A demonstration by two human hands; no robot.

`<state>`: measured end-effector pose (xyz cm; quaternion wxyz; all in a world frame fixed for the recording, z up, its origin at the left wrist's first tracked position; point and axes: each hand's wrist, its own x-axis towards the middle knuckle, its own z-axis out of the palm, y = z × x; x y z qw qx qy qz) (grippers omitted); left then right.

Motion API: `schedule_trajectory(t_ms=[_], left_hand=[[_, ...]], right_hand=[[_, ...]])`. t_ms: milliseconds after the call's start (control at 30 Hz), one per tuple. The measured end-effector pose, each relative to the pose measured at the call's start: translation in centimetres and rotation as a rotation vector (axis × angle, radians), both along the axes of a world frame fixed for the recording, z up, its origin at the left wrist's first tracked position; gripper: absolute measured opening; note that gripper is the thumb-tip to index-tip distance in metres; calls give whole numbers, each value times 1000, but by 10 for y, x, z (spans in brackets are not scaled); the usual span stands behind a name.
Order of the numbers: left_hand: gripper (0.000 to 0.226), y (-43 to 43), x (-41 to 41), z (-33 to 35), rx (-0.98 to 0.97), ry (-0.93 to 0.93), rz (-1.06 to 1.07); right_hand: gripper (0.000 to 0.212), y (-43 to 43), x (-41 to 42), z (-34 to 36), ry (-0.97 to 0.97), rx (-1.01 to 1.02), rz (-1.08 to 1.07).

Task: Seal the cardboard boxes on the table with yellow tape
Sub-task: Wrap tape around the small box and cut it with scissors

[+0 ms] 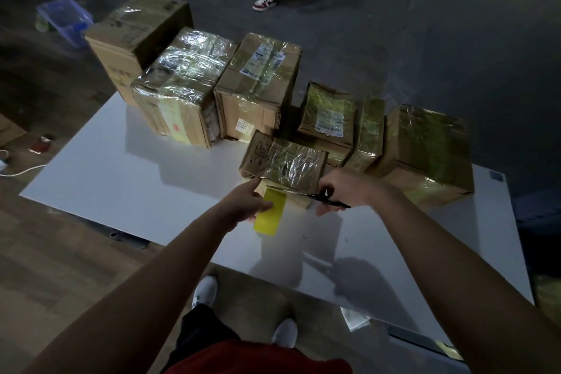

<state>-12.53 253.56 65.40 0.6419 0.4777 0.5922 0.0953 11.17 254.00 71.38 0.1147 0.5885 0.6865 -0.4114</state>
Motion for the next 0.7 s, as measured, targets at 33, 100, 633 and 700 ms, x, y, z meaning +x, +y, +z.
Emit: schedule_trajectory(t_ms=[33,100,633,700], left_hand=[[78,1,0,1,8,9,-10],[78,2,1,4,26,22,-22],[40,-9,5,-2,-7,47,60],[19,-16,9,-6,-16,50,16]], right_hand=[[35,0,0,0,2,1,-4],[37,-1,-1,0,3,0,-22],[37,-31,22,-5,17,-72,-93],[27,-47,35,-11,47,-100,-132]])
